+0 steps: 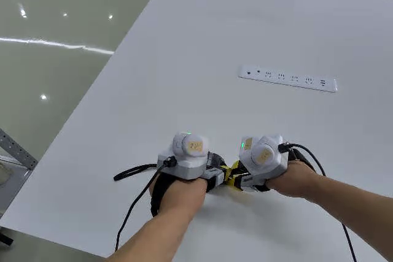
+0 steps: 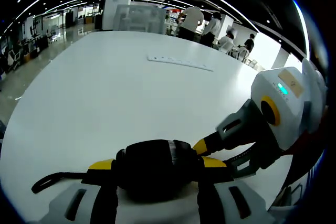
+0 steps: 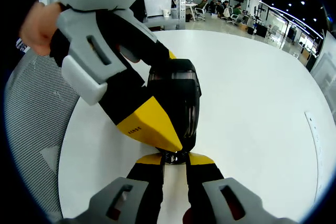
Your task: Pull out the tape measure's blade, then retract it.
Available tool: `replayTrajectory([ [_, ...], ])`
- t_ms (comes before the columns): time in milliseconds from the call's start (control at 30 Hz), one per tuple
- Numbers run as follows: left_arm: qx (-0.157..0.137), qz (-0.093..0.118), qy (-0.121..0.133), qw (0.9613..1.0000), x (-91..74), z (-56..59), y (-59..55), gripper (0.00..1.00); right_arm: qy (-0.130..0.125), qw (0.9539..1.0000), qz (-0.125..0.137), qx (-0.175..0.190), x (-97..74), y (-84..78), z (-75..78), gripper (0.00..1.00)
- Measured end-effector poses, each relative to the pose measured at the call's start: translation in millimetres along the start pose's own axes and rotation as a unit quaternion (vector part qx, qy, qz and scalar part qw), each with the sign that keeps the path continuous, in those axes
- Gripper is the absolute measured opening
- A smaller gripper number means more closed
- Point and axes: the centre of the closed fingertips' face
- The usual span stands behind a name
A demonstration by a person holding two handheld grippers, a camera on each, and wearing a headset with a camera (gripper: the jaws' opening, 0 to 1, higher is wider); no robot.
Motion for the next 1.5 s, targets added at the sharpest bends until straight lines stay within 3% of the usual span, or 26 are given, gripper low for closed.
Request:
replayTrajectory([
  [433,0.007,-0.007,0.001,1.0000,-0.3,1.5,-0.9,0.60,-0.009,0.9998,-0.003,0.016,0.1,-0.8,-1.1,0.14],
  [700,0.026,0.015,-0.023,0.9993,-6.6,3.0,5.8,0.59,-0.028,0.9980,0.004,0.057,-2.9,-2.7,3.3,0.18],
  [833,0.037,0.015,-0.041,0.9984,-9.3,6.5,5.7,0.60,-0.033,0.9965,0.011,0.076,-5.4,-2.2,3.7,0.20],
  [967,0.058,0.023,-0.040,0.9972,-14.7,3.8,5.3,0.60,-0.037,0.9956,0.018,0.084,-11.2,0.8,2.5,0.23],
  [1200,0.066,0.018,-0.047,0.9965,-24.5,0.7,-3.0,0.61,-0.050,0.9951,0.025,0.081,-22.2,4.0,-1.3,0.27],
  [1333,0.097,0.023,-0.049,0.9938,-32.5,-0.1,-4.3,0.63,-0.062,0.9929,0.035,0.095,-30.6,4.5,-4.4,0.28],
  [1500,0.107,0.021,-0.051,0.9927,-41.5,-1.1,-9.0,0.68,-0.078,0.9899,0.049,0.108,-44.0,4.7,-12.9,0.32],
])
Point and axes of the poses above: the centre of the closed fingertips' face, and the gripper's own axes: x roughly forward along the fingers, z roughly to its right, y roughly out of its top, and after that the axes turned 3 degrees about -y, right-handed
